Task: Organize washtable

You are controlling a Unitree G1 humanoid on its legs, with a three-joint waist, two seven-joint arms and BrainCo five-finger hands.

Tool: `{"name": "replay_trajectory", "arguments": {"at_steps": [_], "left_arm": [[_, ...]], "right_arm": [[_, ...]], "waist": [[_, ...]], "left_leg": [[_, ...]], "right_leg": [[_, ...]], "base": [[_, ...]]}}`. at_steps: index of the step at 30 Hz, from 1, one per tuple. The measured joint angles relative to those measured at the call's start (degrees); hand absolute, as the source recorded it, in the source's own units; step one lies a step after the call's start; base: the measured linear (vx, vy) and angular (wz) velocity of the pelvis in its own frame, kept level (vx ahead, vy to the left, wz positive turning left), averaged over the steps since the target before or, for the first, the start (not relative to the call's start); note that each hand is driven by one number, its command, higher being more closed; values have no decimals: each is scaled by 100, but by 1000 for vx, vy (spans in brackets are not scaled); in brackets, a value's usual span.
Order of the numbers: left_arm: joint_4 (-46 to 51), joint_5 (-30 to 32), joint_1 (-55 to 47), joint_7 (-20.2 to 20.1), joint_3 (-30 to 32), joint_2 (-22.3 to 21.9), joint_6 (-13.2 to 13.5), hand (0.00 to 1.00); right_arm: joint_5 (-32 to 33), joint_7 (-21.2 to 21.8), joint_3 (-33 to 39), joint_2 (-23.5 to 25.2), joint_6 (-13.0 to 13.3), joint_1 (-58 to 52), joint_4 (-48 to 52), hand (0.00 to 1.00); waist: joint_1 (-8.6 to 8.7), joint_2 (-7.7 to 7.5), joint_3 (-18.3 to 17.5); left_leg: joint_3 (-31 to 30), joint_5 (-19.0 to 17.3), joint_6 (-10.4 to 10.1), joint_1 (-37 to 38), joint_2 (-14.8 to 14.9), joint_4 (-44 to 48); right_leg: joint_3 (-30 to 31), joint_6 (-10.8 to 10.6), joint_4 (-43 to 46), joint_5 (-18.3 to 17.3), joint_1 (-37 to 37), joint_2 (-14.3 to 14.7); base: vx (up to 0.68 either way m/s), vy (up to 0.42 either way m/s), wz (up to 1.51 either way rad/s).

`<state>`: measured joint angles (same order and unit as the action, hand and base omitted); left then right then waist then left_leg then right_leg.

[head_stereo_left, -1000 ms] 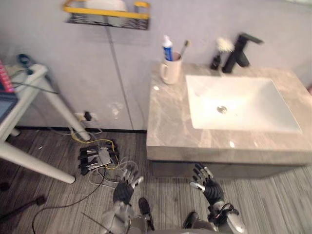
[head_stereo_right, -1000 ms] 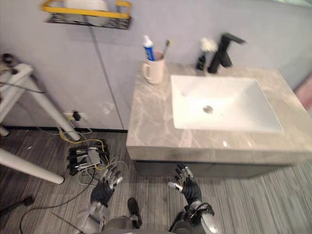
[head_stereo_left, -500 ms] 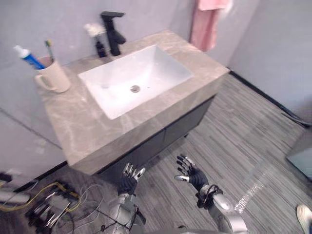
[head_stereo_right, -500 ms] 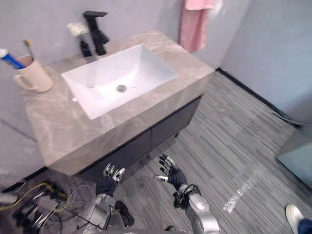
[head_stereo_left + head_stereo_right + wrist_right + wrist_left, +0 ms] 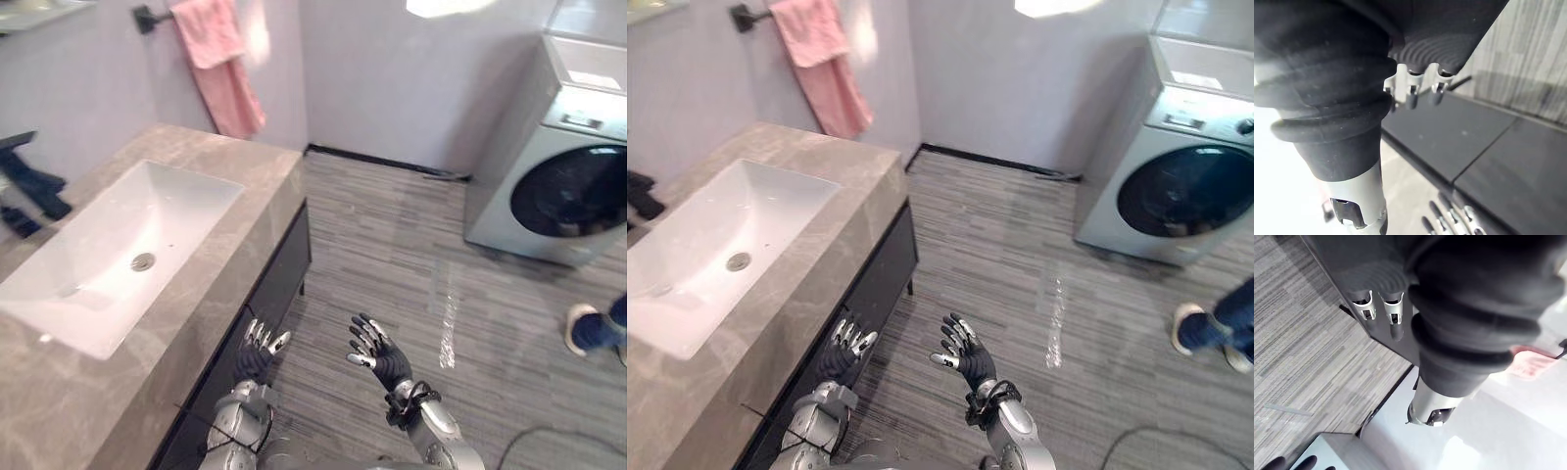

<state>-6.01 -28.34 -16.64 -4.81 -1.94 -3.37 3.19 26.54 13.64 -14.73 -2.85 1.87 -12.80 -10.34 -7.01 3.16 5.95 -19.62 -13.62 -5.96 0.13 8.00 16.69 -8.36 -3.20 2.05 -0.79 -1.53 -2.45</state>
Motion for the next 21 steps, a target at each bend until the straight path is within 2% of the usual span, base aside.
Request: {"name": "replay_trajectory", "arguments": {"at_steps": [2, 6, 9, 12, 14, 15, 16, 17, 18, 19, 20, 21], "left_arm": [[24, 9, 45, 10, -101, 15, -4, 0], [270, 59, -85, 29, -112, 86, 61, 0], [355, 197, -102, 150, -173, 54, 121, 0], [349, 195, -191, 201, -221, 5, 121, 0], [341, 195, -230, 242, -282, 7, 121, 0], [316, 195, -247, 243, -321, 19, 118, 0], [300, 194, -307, 244, -324, 49, 116, 0], [291, 194, -349, 246, -321, 53, 111, 0], [284, 195, -332, 248, -347, 91, 105, 0], [283, 196, -315, 250, -342, 151, 112, 0], [228, 197, -286, 251, -322, 261, 111, 0], [102, 203, -245, 259, -265, 264, 104, 0]], "right_arm": [[88, -71, 69, 63, 2, -23, -100, 0], [522, -130, 67, 243, 8, -111, -366, 0], [909, -130, 52, 347, -28, -177, -567, 0], [911, -122, 76, 319, -77, -272, -650, 0], [818, -112, 190, 279, -78, -350, -650, 0], [712, -113, 319, 285, -81, -392, -651, 0], [576, -111, 416, 273, -88, -385, -630, 0], [474, -109, 475, 240, -86, -375, -613, 0], [350, -119, 692, 304, -70, -305, -579, 0], [289, -123, 838, 312, -68, -254, -574, 0], [204, -139, 989, 434, -59, -210, -472, 0], [193, -182, 1082, 479, -5, -219, -329, 0]], "waist": [[-10, -130, -20], [-20, -256, -156], [-25, -325, -201], [-4, -321, -196], [29, -316, -199], [74, -332, -196], [95, -397, -185], [135, -377, -187], [207, -258, -158], [225, -304, -174], [290, -372, -183], [342, -405, -196]], "left_leg": [[290, -1, -1, 119, -231, -68], [595, -2, 3, 253, -420, -80], [968, -76, 124, 277, -395, -77], [1397, -183, 213, 338, -295, -73], [1728, -428, 238, 354, -187, -59], [1930, -593, 224, 344, -132, -24], [2283, -600, 229, 351, -106, 25], [2471, -597, 236, 355, -68, -54], [3031, -476, 343, 385, 72, -238], [3338, -444, 328, 452, 88, -295], [3815, -432, 339, 602, 48, -397], [4265, -434, 342, 903, -29, -494]], "right_leg": [[205, -155, -206, 183, -69, -257], [395, -202, -342, 307, -101, -452], [743, -279, -343, 412, 88, -424], [1133, -230, -352, 583, 283, -295], [1424, -228, -350, 661, 464, -149], [1612, -163, -396, 722, 601, -71], [1478, 260, -549, 573, 730, -82], [1110, 710, -557, 415, 766, -119], [-9, 1077, -383, 164, 1039, -303], [-670, 942, -66, 121, 1223, -466], [-1900, 945, 854, -44, 1405, -834], [-2810, 1119, 1683, -247, 1339, -1185]], "base": [[-3, 308, -51], [-16, 177, -43], [-50, 120, -53], [-85, 76, -91], [-107, 64, -93], [-226, 88, -118], [-234, 85, -133], [-248, 80, -183], [-138, 37, -172], [-92, 17, -216], [37, -13, -200], [88, -3, -226]]}}
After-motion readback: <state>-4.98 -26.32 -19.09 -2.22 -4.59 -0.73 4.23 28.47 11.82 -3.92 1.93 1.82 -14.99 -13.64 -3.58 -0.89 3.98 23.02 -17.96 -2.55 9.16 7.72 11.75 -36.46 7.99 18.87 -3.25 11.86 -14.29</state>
